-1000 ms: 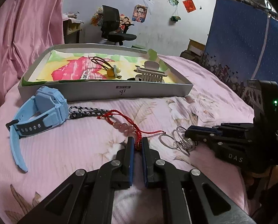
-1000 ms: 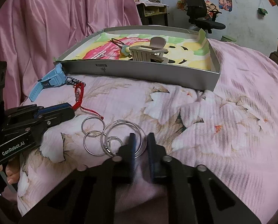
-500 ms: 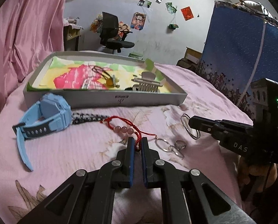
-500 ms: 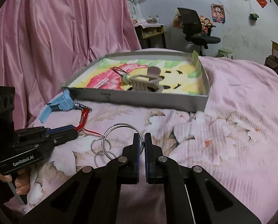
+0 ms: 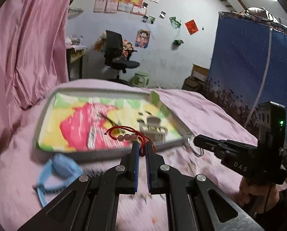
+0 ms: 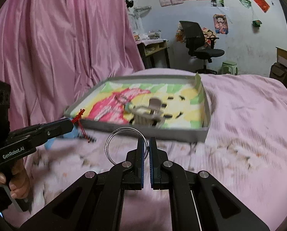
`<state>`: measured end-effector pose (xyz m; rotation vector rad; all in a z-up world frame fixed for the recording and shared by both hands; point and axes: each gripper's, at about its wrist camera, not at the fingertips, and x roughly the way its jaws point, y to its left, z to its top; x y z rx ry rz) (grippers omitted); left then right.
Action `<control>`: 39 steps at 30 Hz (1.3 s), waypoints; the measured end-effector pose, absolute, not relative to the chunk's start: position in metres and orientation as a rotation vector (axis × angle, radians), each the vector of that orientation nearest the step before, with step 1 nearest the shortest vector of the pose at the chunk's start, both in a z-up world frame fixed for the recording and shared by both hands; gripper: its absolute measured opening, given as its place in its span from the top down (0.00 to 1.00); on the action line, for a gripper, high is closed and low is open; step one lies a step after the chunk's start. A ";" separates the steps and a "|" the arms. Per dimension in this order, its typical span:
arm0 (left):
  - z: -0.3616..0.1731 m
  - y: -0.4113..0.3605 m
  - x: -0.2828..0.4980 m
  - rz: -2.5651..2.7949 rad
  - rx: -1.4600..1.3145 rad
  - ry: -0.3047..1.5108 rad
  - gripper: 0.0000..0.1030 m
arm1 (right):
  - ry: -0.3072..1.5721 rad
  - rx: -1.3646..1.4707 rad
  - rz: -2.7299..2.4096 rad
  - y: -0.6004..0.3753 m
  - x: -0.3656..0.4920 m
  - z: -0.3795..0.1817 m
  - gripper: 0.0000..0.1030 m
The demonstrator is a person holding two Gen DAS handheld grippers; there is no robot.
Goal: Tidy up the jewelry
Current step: 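Carry red bracelet with left tool while right tool carries silver ring to tray, then open left tool to drop red bracelet while right tool drops the ring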
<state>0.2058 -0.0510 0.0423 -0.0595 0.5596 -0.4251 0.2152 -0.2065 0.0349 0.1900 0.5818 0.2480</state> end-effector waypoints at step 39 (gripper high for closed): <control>0.006 -0.019 0.291 -0.263 -0.186 0.783 0.93 | 0.640 -0.036 0.161 -0.156 0.301 0.041 0.75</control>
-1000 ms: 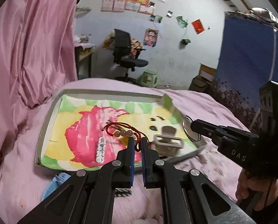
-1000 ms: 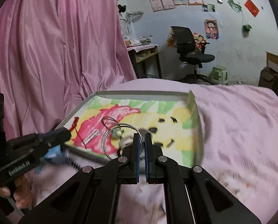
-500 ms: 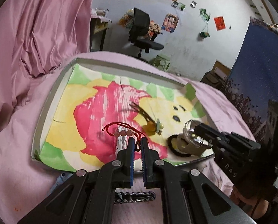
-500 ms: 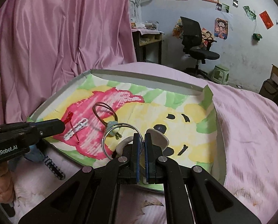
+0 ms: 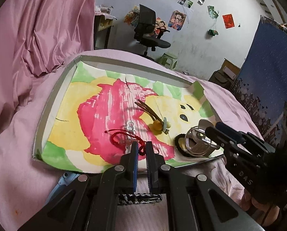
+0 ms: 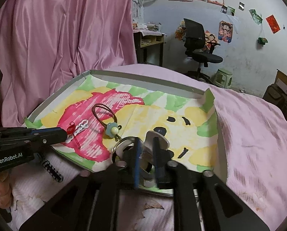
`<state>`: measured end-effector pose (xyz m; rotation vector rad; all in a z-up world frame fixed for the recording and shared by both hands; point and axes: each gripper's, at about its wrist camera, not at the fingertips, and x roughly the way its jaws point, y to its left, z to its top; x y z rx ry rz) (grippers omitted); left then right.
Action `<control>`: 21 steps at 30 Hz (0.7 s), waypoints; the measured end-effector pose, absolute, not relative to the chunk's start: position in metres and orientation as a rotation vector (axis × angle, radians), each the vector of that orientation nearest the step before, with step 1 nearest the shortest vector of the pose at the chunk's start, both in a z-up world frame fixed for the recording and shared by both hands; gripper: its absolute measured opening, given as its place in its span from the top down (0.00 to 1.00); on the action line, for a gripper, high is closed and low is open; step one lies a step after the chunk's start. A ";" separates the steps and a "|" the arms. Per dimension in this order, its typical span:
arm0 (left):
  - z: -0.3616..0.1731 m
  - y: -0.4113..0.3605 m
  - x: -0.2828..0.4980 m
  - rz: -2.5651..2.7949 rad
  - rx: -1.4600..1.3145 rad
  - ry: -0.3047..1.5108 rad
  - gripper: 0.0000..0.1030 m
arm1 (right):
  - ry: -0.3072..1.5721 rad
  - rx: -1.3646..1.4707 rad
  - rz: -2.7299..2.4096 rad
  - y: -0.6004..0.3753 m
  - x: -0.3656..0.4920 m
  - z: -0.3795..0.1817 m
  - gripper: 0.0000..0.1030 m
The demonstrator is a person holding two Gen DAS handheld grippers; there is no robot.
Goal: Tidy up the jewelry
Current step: 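Open left tool to drop red bracelet while right tool drops the ring, then withdraw both open tools from the tray back toward the remaining jewelry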
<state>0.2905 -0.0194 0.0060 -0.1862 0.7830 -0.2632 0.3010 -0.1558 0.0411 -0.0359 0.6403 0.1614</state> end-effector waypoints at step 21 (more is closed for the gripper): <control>0.044 -0.010 0.209 -0.217 -0.150 0.475 0.31 | 0.372 0.082 0.136 -0.180 0.218 0.079 0.27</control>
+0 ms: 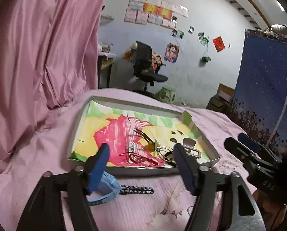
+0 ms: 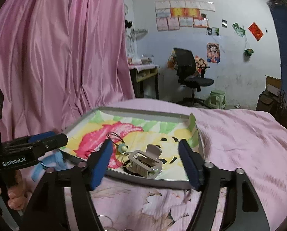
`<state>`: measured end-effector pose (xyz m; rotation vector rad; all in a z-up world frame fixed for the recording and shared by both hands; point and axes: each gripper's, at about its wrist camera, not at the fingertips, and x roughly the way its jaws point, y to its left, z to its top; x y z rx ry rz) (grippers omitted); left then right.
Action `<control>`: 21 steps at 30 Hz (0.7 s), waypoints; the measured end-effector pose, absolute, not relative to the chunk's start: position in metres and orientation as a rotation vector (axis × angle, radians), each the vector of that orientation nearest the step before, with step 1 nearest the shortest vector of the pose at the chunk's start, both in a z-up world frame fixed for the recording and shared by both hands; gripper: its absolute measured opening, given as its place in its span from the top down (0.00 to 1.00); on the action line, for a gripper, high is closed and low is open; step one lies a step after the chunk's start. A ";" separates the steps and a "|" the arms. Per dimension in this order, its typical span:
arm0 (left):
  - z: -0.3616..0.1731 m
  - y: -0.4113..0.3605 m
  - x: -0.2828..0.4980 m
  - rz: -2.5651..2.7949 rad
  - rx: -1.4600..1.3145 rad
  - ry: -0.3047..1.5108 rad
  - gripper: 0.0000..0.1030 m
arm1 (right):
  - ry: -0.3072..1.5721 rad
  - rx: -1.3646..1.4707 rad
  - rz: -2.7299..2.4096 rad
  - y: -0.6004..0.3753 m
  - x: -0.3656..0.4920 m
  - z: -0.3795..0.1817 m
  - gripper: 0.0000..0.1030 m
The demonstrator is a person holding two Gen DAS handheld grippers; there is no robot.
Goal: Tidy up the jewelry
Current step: 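Withdraw both open tools from the tray back toward the remaining jewelry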
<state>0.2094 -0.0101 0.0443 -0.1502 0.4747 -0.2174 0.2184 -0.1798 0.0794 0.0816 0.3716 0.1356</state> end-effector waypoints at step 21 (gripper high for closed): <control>0.035 -0.006 0.125 -0.117 -0.099 0.369 0.07 | 0.321 0.058 0.074 -0.170 0.147 0.066 0.02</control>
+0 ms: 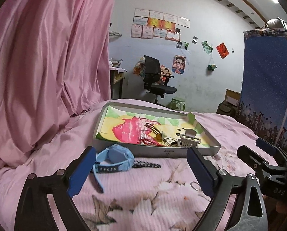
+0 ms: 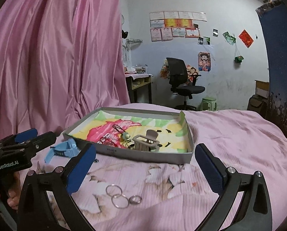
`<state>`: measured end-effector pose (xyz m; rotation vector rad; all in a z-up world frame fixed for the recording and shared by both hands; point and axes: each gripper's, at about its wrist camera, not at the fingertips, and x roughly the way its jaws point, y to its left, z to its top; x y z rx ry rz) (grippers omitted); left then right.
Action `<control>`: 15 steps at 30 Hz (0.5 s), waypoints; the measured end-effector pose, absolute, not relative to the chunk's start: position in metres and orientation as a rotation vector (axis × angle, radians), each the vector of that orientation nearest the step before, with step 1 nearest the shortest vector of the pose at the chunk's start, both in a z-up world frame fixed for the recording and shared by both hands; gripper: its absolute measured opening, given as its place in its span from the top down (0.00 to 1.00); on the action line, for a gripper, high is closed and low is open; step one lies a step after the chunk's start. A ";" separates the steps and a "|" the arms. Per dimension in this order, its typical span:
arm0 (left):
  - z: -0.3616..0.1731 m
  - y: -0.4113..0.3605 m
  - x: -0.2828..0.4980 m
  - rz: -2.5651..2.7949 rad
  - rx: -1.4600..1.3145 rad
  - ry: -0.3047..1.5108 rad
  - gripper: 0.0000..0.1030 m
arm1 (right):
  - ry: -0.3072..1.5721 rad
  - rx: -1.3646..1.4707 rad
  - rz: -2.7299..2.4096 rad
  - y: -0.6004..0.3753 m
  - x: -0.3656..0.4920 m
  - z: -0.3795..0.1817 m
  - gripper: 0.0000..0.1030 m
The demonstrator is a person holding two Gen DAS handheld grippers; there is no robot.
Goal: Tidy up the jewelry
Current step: 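Withdraw both open tools from the tray back toward the remaining jewelry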
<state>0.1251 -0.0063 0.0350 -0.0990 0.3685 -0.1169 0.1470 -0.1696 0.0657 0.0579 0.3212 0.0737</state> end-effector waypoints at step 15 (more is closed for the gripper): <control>0.019 0.000 0.091 -0.087 -0.066 0.378 0.05 | 0.371 0.053 0.058 -0.170 0.118 0.047 0.02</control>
